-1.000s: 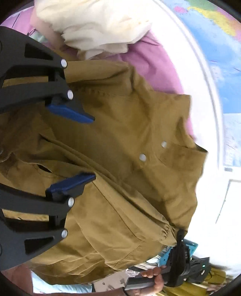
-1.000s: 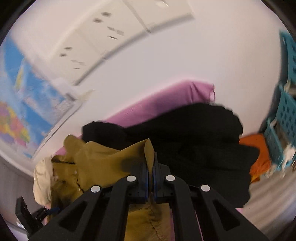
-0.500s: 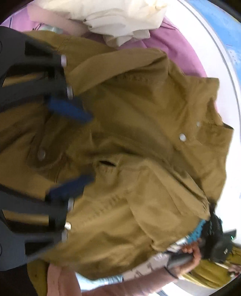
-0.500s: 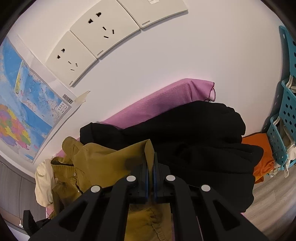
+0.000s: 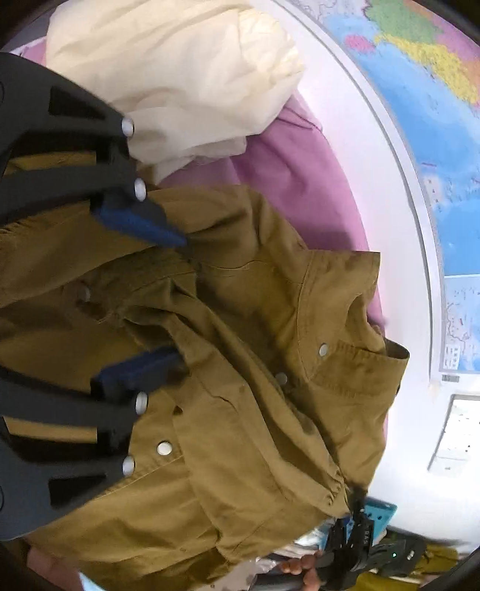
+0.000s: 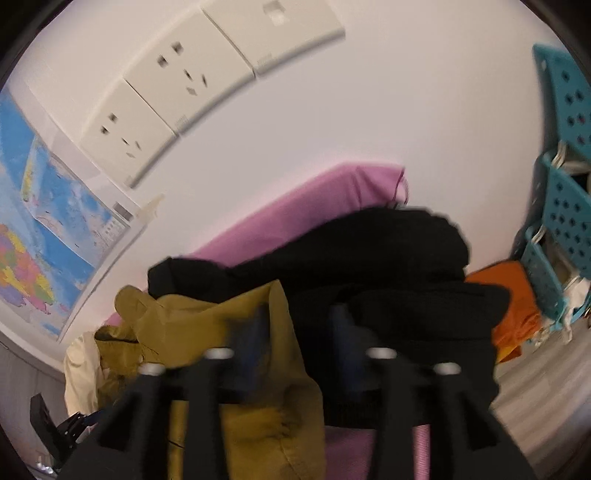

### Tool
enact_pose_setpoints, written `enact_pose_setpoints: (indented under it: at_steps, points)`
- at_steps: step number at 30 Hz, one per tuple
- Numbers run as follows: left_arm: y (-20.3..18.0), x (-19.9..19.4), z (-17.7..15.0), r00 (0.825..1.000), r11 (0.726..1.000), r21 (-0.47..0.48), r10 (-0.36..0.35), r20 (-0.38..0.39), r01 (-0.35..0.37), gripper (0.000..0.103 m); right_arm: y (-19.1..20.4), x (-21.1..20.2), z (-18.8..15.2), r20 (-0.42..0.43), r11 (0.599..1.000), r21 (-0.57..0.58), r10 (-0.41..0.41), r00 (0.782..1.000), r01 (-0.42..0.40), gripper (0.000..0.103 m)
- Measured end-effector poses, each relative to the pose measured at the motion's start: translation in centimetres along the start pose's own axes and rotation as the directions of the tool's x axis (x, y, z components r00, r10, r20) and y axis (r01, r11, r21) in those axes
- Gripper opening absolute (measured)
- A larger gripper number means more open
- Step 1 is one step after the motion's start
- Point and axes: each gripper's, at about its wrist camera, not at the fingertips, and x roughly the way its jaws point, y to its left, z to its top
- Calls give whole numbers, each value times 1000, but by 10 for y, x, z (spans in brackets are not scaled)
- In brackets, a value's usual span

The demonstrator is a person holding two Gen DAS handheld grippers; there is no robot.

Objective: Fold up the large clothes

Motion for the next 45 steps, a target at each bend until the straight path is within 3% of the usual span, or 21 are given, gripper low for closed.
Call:
enact_pose_setpoints:
  at_steps: [3,4,6,8,12,15,17,19,21,23,25,28,30,32,34,37,40,42,45]
  points:
    - [11,-16,-7,997,998,-27,-50,57,51,70,20,-33,-8,93,997,-74,-6,996,13,46]
    - [11,-21,-7,996,998,-23,-52,68,54,77,34,-45,-15,119,992,-128,6,993,9,46]
    - [11,-30,-11,995,999,-18,-39,92,41,79,68,-57,-32,125,963,-267,51,991,-16,46]
    - [15,-36,-13,995,999,-19,-39,94,41,78,103,-55,-54,78,920,-388,89,993,-52,46]
    - [16,-40,-18,997,1000,7,-10,76,10,77,169,-16,-102,-124,804,-560,155,980,-198,43]
    - [19,-44,-29,999,999,34,-20,41,19,77,200,21,-134,-206,727,-652,102,973,-215,42]
    - [16,-41,-38,1000,997,75,24,4,-24,77,205,45,-148,-227,698,-692,29,973,-183,42]
    - [16,-39,-47,999,994,99,42,-34,-39,66,195,71,-152,-300,724,-664,-30,954,-186,37]
    - [23,-39,-55,996,994,95,58,-64,-52,36,188,75,-151,-330,743,-641,-37,943,-195,35]
    - [38,-42,-58,996,997,55,65,-64,-61,16,191,67,-149,-335,732,-654,-53,941,-192,34]
    - [56,-49,-56,994,995,-2,104,-34,-104,15,204,47,-146,-310,712,-671,-13,951,-209,35]
    - [78,-62,-51,998,993,-95,68,9,-67,14,232,22,-153,-295,663,-697,85,952,-275,35]
    - [85,-67,-48,996,990,-117,85,29,-81,10,261,15,-164,-292,603,-733,139,946,-315,35]
    - [94,-69,-42,997,987,-150,72,34,-66,10,282,21,-178,-338,555,-744,167,926,-372,33]
    - [98,-69,-39,997,985,-159,65,31,-59,10,302,44,-196,-400,532,-739,148,905,-414,24]
    - [97,-67,-35,998,984,-167,62,19,-58,10,315,91,-213,-436,559,-728,68,897,-397,15]
    - [94,-71,-39,998,983,-179,54,32,-47,25,317,125,-216,-450,642,-671,44,892,-370,14]
    - [94,-80,-46,998,984,-175,32,51,-22,43,313,129,-211,-464,690,-613,80,882,-385,13]
    - [92,-101,-65,996,984,-175,3,91,13,53,301,119,-203,-487,702,-584,100,868,-408,20]
